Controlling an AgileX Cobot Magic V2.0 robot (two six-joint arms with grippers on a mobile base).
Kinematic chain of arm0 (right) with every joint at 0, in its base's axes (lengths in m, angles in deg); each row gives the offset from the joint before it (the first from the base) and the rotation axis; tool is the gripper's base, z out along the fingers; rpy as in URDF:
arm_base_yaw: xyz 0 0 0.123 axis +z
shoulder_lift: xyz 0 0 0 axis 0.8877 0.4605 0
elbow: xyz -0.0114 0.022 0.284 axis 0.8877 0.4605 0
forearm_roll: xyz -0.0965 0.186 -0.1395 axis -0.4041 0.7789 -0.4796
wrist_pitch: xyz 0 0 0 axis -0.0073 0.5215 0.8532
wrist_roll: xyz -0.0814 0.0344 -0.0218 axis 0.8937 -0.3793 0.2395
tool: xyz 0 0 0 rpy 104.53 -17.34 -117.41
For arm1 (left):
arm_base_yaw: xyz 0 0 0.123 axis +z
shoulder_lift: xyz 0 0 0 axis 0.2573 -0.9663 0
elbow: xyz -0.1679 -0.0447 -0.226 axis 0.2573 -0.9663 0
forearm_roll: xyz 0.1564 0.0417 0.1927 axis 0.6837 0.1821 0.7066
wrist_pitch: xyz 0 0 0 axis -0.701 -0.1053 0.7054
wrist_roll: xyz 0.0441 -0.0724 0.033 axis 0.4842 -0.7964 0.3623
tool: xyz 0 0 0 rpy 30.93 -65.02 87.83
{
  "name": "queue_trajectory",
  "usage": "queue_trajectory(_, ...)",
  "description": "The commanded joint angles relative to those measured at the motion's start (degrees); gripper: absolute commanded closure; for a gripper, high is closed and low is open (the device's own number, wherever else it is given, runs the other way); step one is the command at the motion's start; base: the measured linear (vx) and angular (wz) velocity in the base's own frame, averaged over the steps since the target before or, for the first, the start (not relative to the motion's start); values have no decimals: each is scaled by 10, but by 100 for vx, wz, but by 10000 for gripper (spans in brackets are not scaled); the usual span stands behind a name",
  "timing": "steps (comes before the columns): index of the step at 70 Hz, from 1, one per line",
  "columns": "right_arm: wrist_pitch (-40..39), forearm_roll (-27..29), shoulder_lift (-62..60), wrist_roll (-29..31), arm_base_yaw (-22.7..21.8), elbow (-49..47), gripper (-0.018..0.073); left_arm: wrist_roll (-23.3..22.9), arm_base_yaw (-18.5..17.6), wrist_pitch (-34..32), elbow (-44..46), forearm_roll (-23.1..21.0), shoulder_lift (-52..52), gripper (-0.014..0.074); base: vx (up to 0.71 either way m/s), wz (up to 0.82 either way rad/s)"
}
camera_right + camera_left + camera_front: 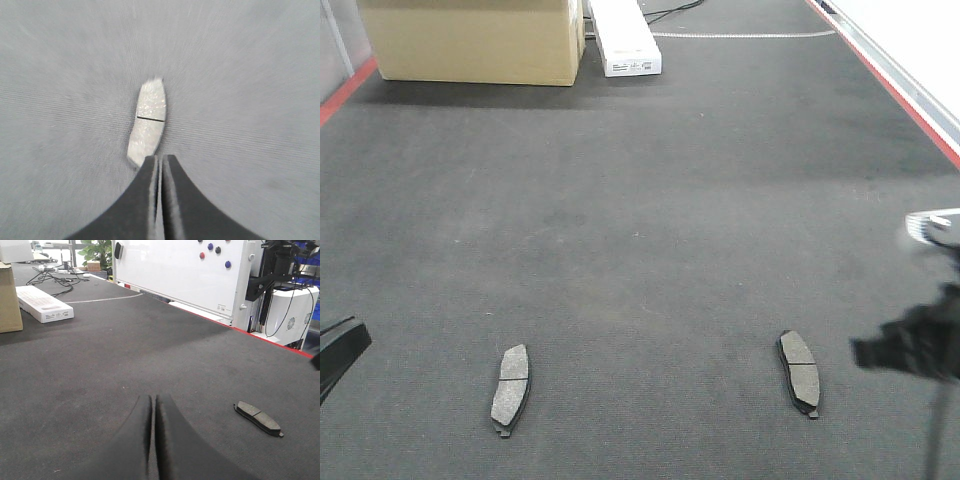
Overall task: Move and align brake pads A on conveyor
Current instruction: 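Open the right gripper and lift it away from the pad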
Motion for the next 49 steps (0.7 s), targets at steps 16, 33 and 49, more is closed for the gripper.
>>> queue_trajectory(16,-48,-7,-228,28,-3,83,563,1,-2,-19,13,-4,0,603,0,0)
queue_trajectory(33,-60,-7,-356,31,-3,154,563,1,-2,-19,13,-4,0,603,0,0)
queue_trajectory(49,-62,-6,-392,31,-3,160,563,1,-2,-19,13,-4,0,603,0,0)
